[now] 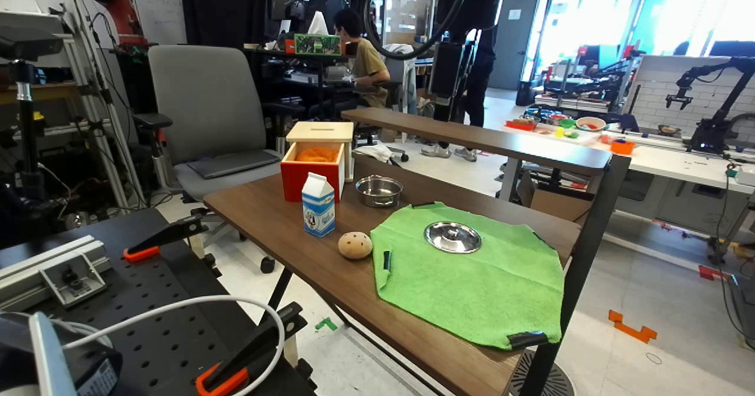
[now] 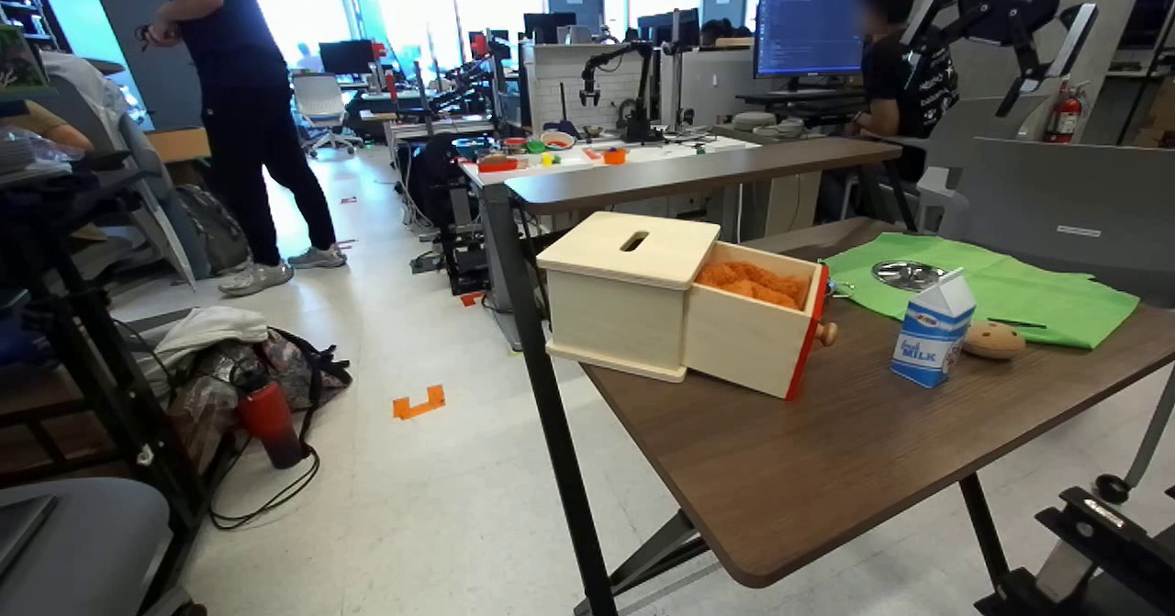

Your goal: Pick up the lid from the cloth and put it on the pot

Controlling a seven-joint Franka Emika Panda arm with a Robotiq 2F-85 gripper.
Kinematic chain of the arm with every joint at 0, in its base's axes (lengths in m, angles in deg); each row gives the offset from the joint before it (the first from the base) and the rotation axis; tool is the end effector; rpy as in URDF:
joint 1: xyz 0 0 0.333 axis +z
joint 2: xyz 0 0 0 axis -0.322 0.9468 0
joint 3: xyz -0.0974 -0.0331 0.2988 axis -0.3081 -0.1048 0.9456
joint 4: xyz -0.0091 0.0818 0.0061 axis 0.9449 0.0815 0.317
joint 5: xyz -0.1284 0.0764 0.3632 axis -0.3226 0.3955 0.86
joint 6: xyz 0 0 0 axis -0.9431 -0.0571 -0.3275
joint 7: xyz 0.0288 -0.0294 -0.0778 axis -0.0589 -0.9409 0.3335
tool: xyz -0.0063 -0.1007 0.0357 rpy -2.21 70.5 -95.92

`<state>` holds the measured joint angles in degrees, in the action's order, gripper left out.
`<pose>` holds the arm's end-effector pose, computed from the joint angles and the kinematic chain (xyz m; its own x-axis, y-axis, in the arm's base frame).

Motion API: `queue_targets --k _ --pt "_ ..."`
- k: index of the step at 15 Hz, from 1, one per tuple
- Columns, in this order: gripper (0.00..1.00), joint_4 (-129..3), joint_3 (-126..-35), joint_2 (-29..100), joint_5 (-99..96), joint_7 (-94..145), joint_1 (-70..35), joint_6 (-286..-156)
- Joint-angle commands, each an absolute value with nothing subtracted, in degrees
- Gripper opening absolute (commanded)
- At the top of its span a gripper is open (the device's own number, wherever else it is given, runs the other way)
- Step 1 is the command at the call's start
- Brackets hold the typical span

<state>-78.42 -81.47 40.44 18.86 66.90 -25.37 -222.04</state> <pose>0.6308 -0.1180 0.3224 0.3759 -0.9233 -0.0782 -0.9116 -0.3533 -0.2103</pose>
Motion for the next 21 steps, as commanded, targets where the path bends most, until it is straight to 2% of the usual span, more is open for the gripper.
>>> queue_targets --k 1,6,13,21 --pt "1.00 -78.65 -82.68 41.03 17.88 65.86 -24.35 -222.01" --pt "1.00 -79.35 -83.21 43.63 13.20 55.89 -24.46 -227.40" --pt "1.00 -78.63 -82.29 52.84 14.20 42.08 -25.26 -241.29" --pt "1.00 -78.04 -83.21 55.97 14.58 42.70 -24.32 -240.14"
